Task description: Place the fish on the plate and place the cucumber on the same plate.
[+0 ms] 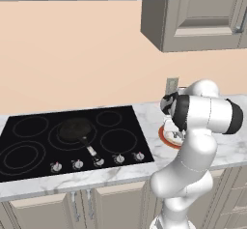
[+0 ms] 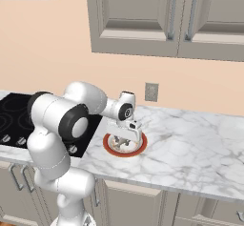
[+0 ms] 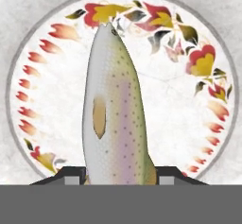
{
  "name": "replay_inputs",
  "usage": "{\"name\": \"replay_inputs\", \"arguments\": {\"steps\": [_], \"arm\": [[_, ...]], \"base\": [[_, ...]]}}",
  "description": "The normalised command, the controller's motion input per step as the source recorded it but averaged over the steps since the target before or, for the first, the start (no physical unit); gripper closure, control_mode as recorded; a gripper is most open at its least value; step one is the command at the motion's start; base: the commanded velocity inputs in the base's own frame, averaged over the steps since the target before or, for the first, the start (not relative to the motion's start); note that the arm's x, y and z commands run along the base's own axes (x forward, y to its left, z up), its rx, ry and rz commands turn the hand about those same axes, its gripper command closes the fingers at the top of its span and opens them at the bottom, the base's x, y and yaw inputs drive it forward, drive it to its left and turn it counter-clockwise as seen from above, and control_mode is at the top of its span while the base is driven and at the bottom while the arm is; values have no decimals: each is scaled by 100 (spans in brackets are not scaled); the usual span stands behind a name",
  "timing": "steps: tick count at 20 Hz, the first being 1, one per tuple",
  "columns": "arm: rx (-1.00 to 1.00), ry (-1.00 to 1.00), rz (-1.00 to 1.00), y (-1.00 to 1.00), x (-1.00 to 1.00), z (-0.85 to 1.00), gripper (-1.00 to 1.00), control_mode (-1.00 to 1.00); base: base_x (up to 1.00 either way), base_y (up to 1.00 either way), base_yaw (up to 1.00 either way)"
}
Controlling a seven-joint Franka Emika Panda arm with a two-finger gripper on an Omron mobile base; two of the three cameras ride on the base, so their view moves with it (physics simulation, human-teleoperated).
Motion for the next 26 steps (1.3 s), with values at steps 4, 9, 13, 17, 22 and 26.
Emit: {"name": "replay_inputs", "arguments": {"steps": [4,9,13,17,22,26], "arm": [[0,0,0,0,0,0,-100,-100],[0,-3,0,0,-32,8,-100,-100],[0,-9,0,0,-56,31,-100,-100],[0,-12,0,0,-61,51,-100,-100],[0,-21,0,16,-66,54,-100,-100],[0,-14,0,25,-57,71,-100,-100]], "base": [[0,0,0],[0,0,0],[0,0,0],[0,0,0],[0,0,0],[0,0,0]]}}
